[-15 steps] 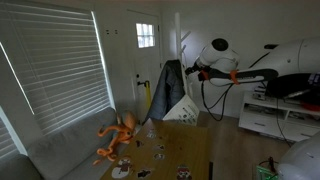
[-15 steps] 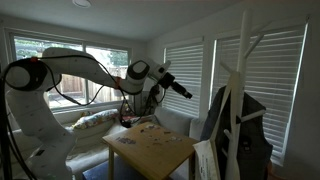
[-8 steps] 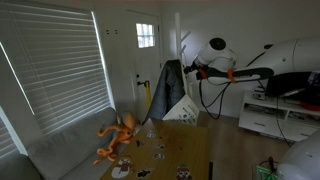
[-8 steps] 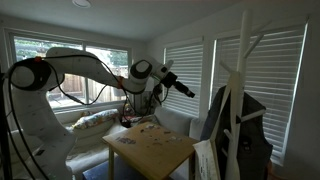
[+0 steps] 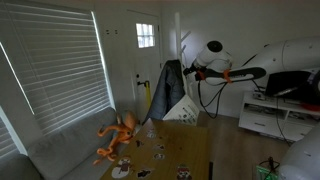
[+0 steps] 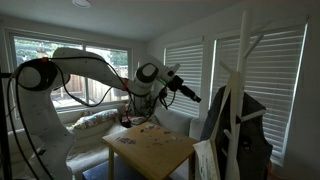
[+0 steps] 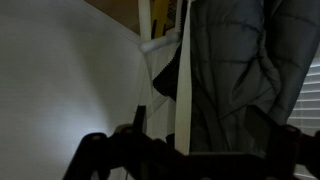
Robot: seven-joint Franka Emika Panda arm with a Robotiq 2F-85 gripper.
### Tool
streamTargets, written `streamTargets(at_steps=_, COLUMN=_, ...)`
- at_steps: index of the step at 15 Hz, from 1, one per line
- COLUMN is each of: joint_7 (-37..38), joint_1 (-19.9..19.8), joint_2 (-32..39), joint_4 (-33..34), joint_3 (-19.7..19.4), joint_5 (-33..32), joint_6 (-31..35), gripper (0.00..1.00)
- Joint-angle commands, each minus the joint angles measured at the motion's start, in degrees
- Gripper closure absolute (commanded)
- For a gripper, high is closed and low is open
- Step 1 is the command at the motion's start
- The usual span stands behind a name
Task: Move the tote bag to two different stocks on the coat hanger
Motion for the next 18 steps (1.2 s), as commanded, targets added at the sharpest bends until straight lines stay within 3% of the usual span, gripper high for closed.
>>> streamTargets(at_steps=1, joint_7=-1.8, joint_1=2.0, joint_2=5.0, joint_4=5.2, joint_3=-2.7, joint_5=0.4, joint_6=0.4, gripper=0.00)
streamTargets(at_steps=4, joint_7=0.6, joint_1=1.8, joint_2=8.9, joint_4=9.8, joint_3=-3.9, joint_5=-2.1, joint_6=0.3, gripper=0.00)
streamTargets(at_steps=9, joint_7=-0.2, joint_1=3.9, joint_2=14.4, joint_4=16.6, joint_3=-7.0, joint_5=0.5, joint_6=-0.1, gripper=0.00)
streamTargets(at_steps=11, joint_7=0.1, joint_1=2.5, joint_2=16.5, joint_4=18.8, joint_3=-5.9, joint_5=0.6, joint_6=-0.1, gripper=0.17)
streamTargets(at_steps=12, joint_7=0.1, joint_1=2.7, joint_2=17.2, joint_4=19.8, joint_3=-6.0, joint_5=0.5, joint_6=-0.4, gripper=0.31)
streamTargets(at_steps=15, joint_7=-0.6, joint_1=2.8, joint_2=19.6, joint_4=21.9, joint_3=-5.8, joint_5=1.9, joint_6=-0.1, gripper=0.33)
streamTargets(at_steps=18, joint_7=0.2, joint_1=3.0, joint_2=21.3, joint_4=23.6, joint_3=-5.3, joint_5=1.8, joint_6=0.0, gripper=0.18)
